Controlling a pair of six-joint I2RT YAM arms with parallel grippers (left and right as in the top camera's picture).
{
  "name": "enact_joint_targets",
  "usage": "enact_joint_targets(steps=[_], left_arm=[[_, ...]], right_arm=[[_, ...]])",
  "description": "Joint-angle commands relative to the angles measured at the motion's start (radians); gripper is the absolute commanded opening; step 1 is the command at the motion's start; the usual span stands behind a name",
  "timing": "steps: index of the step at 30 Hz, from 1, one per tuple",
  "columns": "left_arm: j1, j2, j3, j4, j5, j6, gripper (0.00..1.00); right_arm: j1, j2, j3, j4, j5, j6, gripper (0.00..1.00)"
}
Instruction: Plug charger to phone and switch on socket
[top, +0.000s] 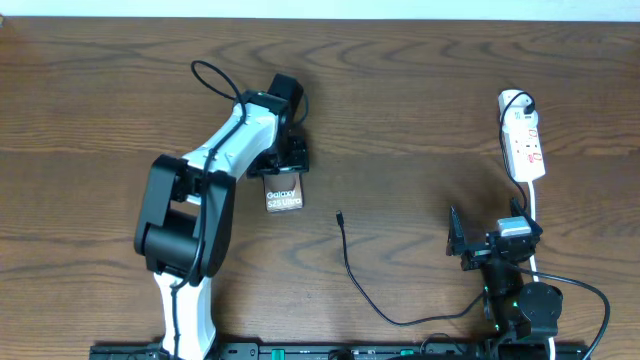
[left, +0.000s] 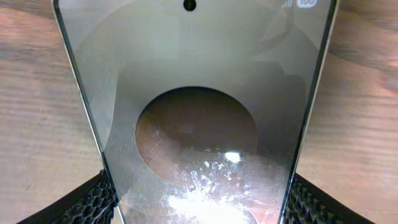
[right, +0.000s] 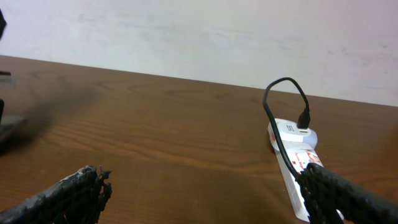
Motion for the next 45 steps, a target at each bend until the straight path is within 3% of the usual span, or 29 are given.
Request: enact_joint_targets(steps=[1,11,27,38,41,45], left_arm=[[0.002,-0.096,0.001,-0.005,0.005,-0.005,0.72],[0.075,-0.256,0.001,-0.042,0.156,-0.005,0.71],[0.284,-0.282,0.000,-0.070,0.951,0.006,0.67],[0.292,-0.282,0.000,-0.132,1.123,-0.002,0.68],[0.292,-0.282,0.000,-0.135,1.123,-0.001,0.67],[0.292,-0.282,0.000,-0.135,1.123,-0.002,0.67]], right_arm=[[-0.007,-0.005,-0.001,-0.003,-0.003,-0.010,0.99],[-0.007,-0.005,-0.001,-0.003,-0.003,-0.010,0.99],[-0.007,-0.005,-0.001,-0.003,-0.003,-0.010,0.99],[-0.007,-0.005,-0.001,0.003,-0.040,-0.003,0.99],[-0.007,-0.005,-0.001,0.050,-0.155,0.055,0.99],[-0.007,-0.004,0.035,0.055,-0.164,0.204,0.99]])
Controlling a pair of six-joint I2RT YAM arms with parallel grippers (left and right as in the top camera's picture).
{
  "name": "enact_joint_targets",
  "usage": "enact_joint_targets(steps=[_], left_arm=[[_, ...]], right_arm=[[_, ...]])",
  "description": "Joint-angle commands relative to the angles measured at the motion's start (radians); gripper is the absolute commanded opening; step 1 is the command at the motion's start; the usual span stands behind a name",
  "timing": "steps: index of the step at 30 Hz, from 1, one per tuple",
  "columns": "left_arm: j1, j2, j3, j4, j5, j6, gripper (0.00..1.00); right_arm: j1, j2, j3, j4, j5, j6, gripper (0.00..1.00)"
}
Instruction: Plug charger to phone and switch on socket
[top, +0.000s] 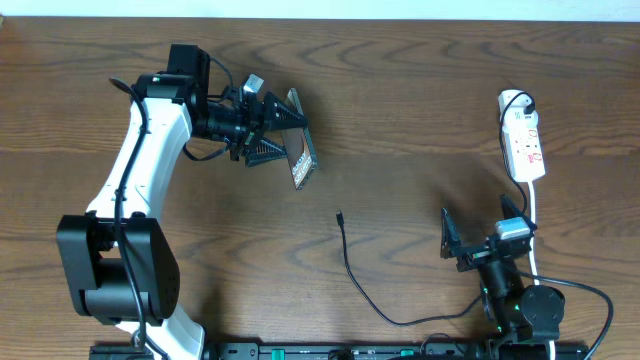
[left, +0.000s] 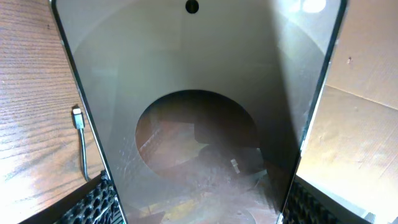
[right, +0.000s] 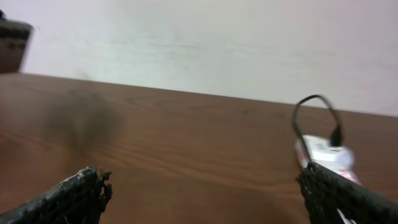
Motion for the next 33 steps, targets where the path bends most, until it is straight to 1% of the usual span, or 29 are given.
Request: enact_joint_targets(steps=[1,4,6,9,11,12,14,15,17,18,20,22,24,25,26,27,28,30,33], left_arm=[[0.002,-0.019,0.002,-0.002,0.066,0.002,0.68],[-0.002,-0.019,0.002,-0.002,0.062,0.002,0.67],[-0.002,-0.019,0.002,-0.002,0.050,0.002,0.67],[-0.003,-0.019,0.002,-0.002,-0.009,0.002,0.67],[-0.008,-0.019,0.002,0.002,-0.043,0.002,0.67],[-0.010,-0.019,0.002,0.002,-0.049,0.003,0.68],[-0.016,-0.019,0.002,0.010,-0.061,0.010,0.67],[-0.021,-0.019,0.002,0.013,-0.079,0.010,0.67],[-0.029,-0.019,0.002,0.013,-0.092,0.010,0.67],[-0.034,-0.019,0.002,0.013,-0.096,0.010,0.67],[-0.042,-0.019,0.002,0.014,-0.096,0.010,0.67],[-0.048,-0.019,0.002,0.017,-0.096,0.010,0.67],[-0.052,-0.019,0.002,0.021,-0.096,0.010,0.67],[-0.054,-0.019,0.002,0.022,-0.096,0.010,0.67],[-0.056,-0.019,0.002,0.022,-0.096,0.010,0.67],[-0.057,-0.019,0.002,0.022,-0.096,0.010,0.67],[-0.058,-0.019,0.002,0.024,-0.096,0.010,0.67],[-0.063,-0.019,0.002,0.024,-0.096,0.010,0.67],[-0.085,-0.019,0.002,0.025,-0.105,0.010,0.68]], right_arm=[[-0.007,0.001,0.063,-0.007,-0.050,0.156,0.99],[-0.007,0.042,0.169,-0.066,-0.050,0.173,0.99],[-0.007,0.113,0.281,-0.151,-0.051,0.173,0.99],[-0.007,0.277,0.472,-0.278,-0.099,0.172,0.99],[-0.007,0.435,0.637,-0.383,-0.175,0.157,0.99],[-0.007,0.462,0.670,-0.407,-0.188,0.155,0.99],[-0.007,0.615,0.831,-0.541,-0.241,0.153,0.99],[-0.007,0.719,0.947,-0.652,-0.269,0.140,0.99],[-0.007,0.826,1.069,-0.780,-0.282,0.111,0.99],[-0.006,0.906,1.163,-0.879,-0.282,0.098,0.99],[-0.004,1.012,1.287,-0.999,-0.294,0.098,0.99],[-0.004,1.088,1.361,-1.027,-0.339,0.101,0.99],[-0.004,1.155,1.413,-1.027,-0.444,0.102,0.99],[-0.003,1.176,1.415,-1.006,-0.506,0.102,0.97],[0.003,1.202,1.415,-0.989,-0.540,0.109,0.80],[0.016,1.223,1.415,-0.985,-0.534,0.128,0.75],[0.031,1.240,1.414,-0.985,-0.531,0.129,0.74],[0.069,1.272,1.413,-0.980,-0.526,0.129,0.75],[0.210,1.384,1.413,-0.961,-0.481,0.153,0.78]])
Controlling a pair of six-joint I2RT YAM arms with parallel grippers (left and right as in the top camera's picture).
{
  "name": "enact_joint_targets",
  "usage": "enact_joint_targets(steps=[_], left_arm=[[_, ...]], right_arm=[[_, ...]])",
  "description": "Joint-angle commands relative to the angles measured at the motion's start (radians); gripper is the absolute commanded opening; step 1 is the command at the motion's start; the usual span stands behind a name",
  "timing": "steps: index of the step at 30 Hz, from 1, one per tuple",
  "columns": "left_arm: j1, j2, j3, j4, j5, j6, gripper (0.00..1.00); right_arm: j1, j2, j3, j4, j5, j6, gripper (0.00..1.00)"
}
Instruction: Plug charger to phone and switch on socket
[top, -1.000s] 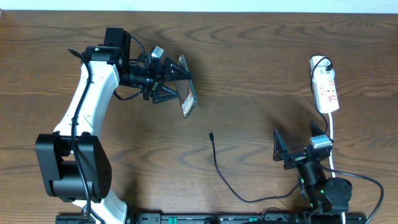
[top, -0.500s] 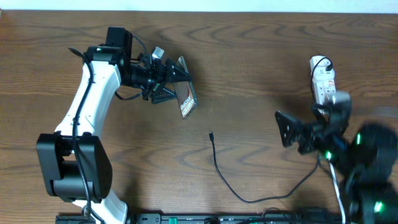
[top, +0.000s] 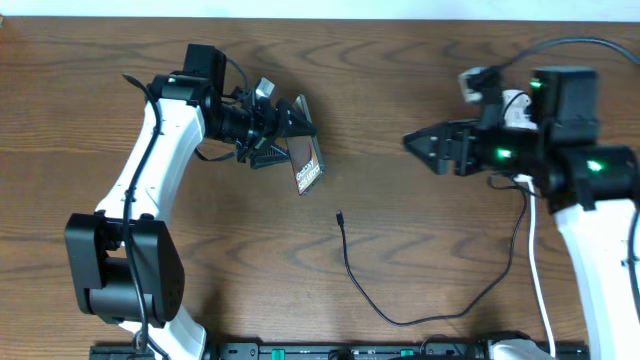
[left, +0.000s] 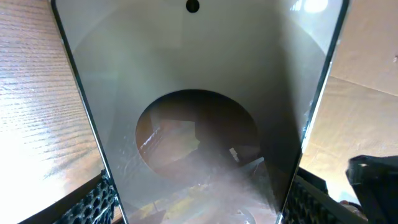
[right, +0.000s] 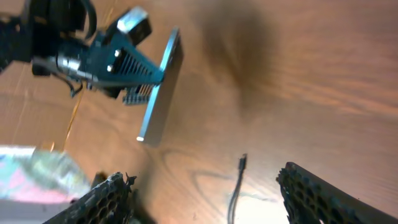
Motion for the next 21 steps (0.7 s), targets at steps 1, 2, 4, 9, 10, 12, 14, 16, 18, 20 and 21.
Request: enact_joint_targets(steps=[1,2,4,9,10,12,14,16,18,20,21], left_arm=[[-0.028,-0.019,0.003,0.002,0.005,0.010,0.67],[-0.033,-0.019,0.003,0.002,-0.002,0.010,0.68],[-0.048,-0.019,0.003,0.002,-0.002,0.011,0.67],[-0.093,-0.019,0.003,0.002,-0.042,0.014,0.67],[-0.110,-0.019,0.003,0.002,-0.069,0.014,0.67],[-0.114,-0.019,0.003,0.006,-0.072,0.014,0.67],[-0.114,-0.019,0.003,0.010,-0.084,0.014,0.67],[-0.114,-0.019,0.003,0.012,-0.087,0.014,0.67],[-0.114,-0.019,0.003,0.022,-0.087,0.014,0.67],[-0.114,-0.019,0.003,0.029,-0.087,0.013,0.68],[-0.114,-0.019,0.003,0.032,-0.087,0.013,0.67]], right_arm=[[0.127,0.097,0.015,0.020,0.010,0.034,0.79],[0.154,0.122,0.015,0.034,0.010,0.034,0.79],[0.198,0.171,0.015,0.067,0.010,0.054,0.79],[0.275,0.282,0.015,0.145,0.032,0.128,0.78],[0.309,0.320,0.015,0.179,0.033,0.145,0.75],[0.327,0.336,0.015,0.198,0.035,0.170,0.73],[0.342,0.350,0.015,0.209,0.035,0.192,0.69],[0.351,0.355,0.015,0.208,0.044,0.199,0.66],[0.362,0.357,0.015,0.201,0.063,0.224,0.61],[0.373,0.356,0.015,0.200,0.063,0.232,0.55],[0.378,0.356,0.015,0.200,0.064,0.240,0.48]])
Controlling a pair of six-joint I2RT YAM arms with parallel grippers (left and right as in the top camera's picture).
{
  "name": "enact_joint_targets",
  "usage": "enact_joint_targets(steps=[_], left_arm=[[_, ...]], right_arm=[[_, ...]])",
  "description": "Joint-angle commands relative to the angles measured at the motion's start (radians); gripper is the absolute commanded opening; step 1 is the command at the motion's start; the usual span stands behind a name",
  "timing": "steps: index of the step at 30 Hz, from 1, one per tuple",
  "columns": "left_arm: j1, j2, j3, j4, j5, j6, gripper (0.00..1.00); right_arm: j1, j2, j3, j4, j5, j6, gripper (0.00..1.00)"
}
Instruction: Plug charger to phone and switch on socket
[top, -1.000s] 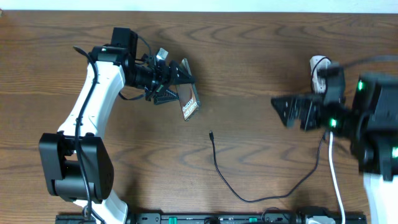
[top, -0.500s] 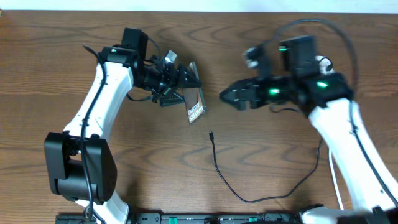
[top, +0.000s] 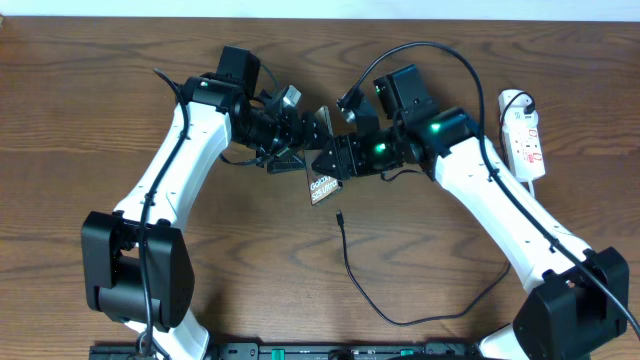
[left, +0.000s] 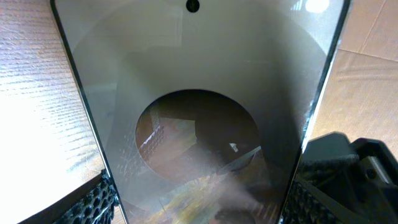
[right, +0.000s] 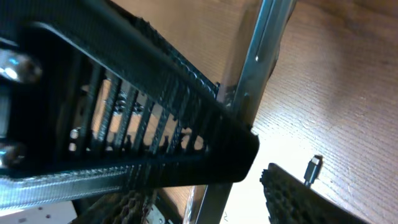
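The phone (top: 322, 186) hangs tilted above the table, with my left gripper (top: 303, 148) shut on its upper part. Its glass face (left: 199, 93) fills the left wrist view, one finger (left: 93, 202) on each side. My right gripper (top: 332, 163) is open and right up against the phone from the right. The phone's thin metal edge (right: 267, 43) runs down between its fingers (right: 298, 193). The black charger cable (top: 360, 285) lies on the table, its plug end (top: 340, 215) just below the phone, also seen as a small metal tip (right: 313, 167). The white socket strip (top: 522, 140) lies at the far right.
The left gripper's black latticed finger (right: 143, 112) crosses most of the right wrist view. Both arms meet over the middle of the wooden table (top: 100, 120). A second cable runs from the strip toward the front edge (top: 535, 260).
My right gripper has moved left from beside the socket strip to the phone, its open fingers now around the phone's edge. The left gripper carried the phone slightly right.
My left gripper was shut on the phone lying on the table, the right arm folded at the front right. Then the phone was held up and tilted. The right arm then stood raised near the strip, and now reaches the held phone.
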Motion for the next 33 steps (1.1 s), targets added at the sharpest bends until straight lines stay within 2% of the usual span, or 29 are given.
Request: enact_joint_targets(steps=[1,4,7,12,13,15,19,22,27,33], left_arm=[[0.000,-0.019,0.003,0.006,0.016,0.013,0.67],[0.000,-0.019,0.003,0.008,0.016,0.013,0.67],[0.000,-0.019,0.003,0.013,0.016,0.013,0.67],[0.000,-0.019,0.003,0.014,0.016,0.013,0.67],[0.000,-0.019,0.003,0.014,0.016,0.013,0.67],[0.000,-0.019,0.003,0.013,0.016,0.013,0.68],[0.001,-0.019,0.003,0.014,0.017,0.013,0.84],[0.013,-0.019,0.004,0.018,0.035,0.021,0.85],[0.058,-0.019,0.004,0.093,0.250,0.101,0.85],[0.089,-0.019,0.004,0.336,0.573,0.102,0.82]], right_arm=[[0.024,-0.001,0.014,-0.003,0.014,0.051,0.43],[0.027,-0.001,0.014,-0.004,0.014,0.060,0.41],[0.027,-0.001,0.014,-0.005,0.014,0.060,0.25],[0.027,-0.001,0.014,-0.005,0.014,0.067,0.11],[0.027,-0.001,0.014,-0.005,0.014,0.067,0.01],[0.026,-0.001,0.014,-0.004,0.014,0.067,0.01],[0.013,-0.005,0.014,0.000,0.014,0.066,0.01],[-0.021,-0.024,0.014,0.001,-0.015,0.039,0.01],[-0.114,-0.082,0.014,0.019,-0.131,0.002,0.01],[-0.206,-0.099,0.014,0.067,-0.354,-0.021,0.01]])
